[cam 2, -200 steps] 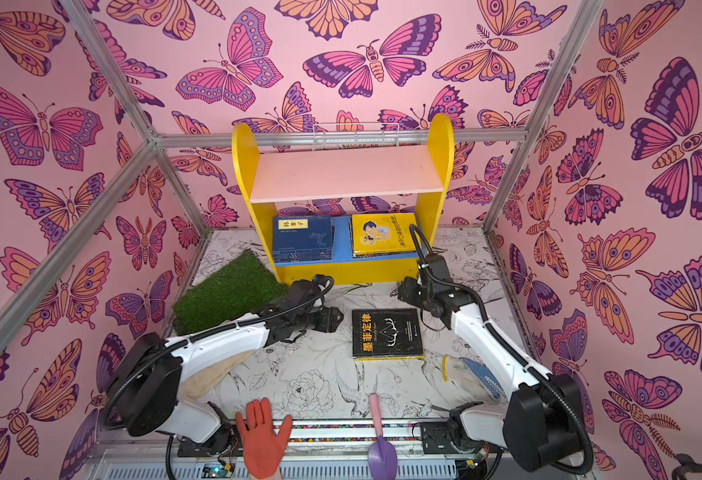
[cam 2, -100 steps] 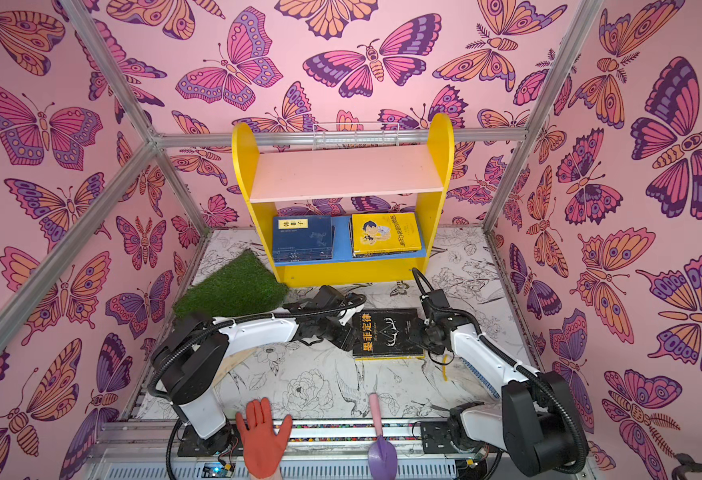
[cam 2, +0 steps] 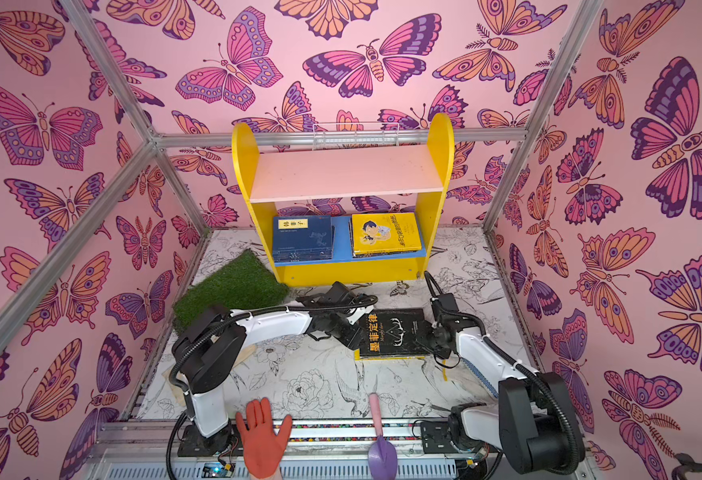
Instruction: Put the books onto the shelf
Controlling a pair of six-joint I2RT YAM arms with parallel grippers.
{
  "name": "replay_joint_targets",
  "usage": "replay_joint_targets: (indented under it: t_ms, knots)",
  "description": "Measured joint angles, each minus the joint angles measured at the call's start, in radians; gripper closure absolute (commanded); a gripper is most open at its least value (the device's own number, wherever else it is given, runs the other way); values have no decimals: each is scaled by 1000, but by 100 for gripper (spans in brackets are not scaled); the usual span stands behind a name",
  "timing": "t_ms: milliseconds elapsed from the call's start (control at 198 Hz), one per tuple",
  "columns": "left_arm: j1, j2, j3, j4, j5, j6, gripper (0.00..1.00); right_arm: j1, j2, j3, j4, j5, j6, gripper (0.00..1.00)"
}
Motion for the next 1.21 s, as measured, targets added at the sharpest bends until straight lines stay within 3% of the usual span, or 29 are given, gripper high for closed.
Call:
replay_joint_targets:
  t_ms: [505,899,1207]
  knots:
    - [-30,67,66,-20,26,23,47,-318,-95,-146,79,-285,-1,40]
    - [-32,72,70,-20,30,23,47,-345,-126,-162,30,-319,31,40]
    - [-35,73,70,-17,29,23,47,-345,-212,-162,-130,-267,57,32]
